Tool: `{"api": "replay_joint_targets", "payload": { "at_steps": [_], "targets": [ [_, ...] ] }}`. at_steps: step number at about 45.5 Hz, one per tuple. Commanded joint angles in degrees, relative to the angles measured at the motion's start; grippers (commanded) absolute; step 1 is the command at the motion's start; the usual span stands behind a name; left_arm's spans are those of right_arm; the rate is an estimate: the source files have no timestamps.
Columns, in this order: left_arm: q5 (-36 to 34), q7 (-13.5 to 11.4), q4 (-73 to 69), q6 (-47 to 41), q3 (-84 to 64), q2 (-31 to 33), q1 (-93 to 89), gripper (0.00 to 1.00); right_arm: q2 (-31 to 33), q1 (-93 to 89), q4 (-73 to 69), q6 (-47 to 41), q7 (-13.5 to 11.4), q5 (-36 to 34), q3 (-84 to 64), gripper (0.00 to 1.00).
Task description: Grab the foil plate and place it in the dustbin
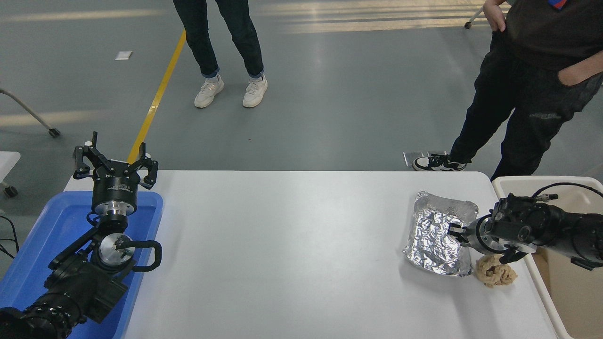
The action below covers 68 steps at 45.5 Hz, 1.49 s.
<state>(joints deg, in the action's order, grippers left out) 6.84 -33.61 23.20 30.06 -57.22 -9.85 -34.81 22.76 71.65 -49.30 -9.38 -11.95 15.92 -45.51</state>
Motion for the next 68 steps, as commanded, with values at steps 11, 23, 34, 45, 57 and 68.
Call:
{"api": "replay_joint_targets", "payload": {
  "at_steps": [11,23,34,45,57,68],
  "targets": [
    [-0.1,0.0,0.0,0.0,0.0,-0.1,0.0,0.99,13.4,47.6,-36.6,-6.7,0.1,-4.2,-20.5,0.0],
    [0.0,-0.1,0.0,0.0,0.0,-0.1,0.0,0.99,13.5,69.1,-38.6,-24.4,0.4,-9.6,-23.5,0.0],
    [-0.1,0.0,0.0,0.0,0.0,-0.1,0.0,0.99,12.7,72.8,-38.2,-27.0,0.3,-8.6,-25.7,0.0],
    [0.0,0.0,0.0,0.0,0.0,-0.1,0.0,0.99,13.4,73.0,-34.5,-26.1,0.9,-3.1,-32.1,0.0],
    [0.0,-0.1,0.0,0.0,0.0,-0.1,0.0,0.99,28.5,66.0,-21.1,-24.7,2.0,20.1,-34.4,0.0],
    [0.1,-0.1,0.0,0.0,0.0,-0.1,0.0,0.99,37.8,38.3,-4.7,-8.7,5.7,29.3,-29.6,0.0]
  ]
}}
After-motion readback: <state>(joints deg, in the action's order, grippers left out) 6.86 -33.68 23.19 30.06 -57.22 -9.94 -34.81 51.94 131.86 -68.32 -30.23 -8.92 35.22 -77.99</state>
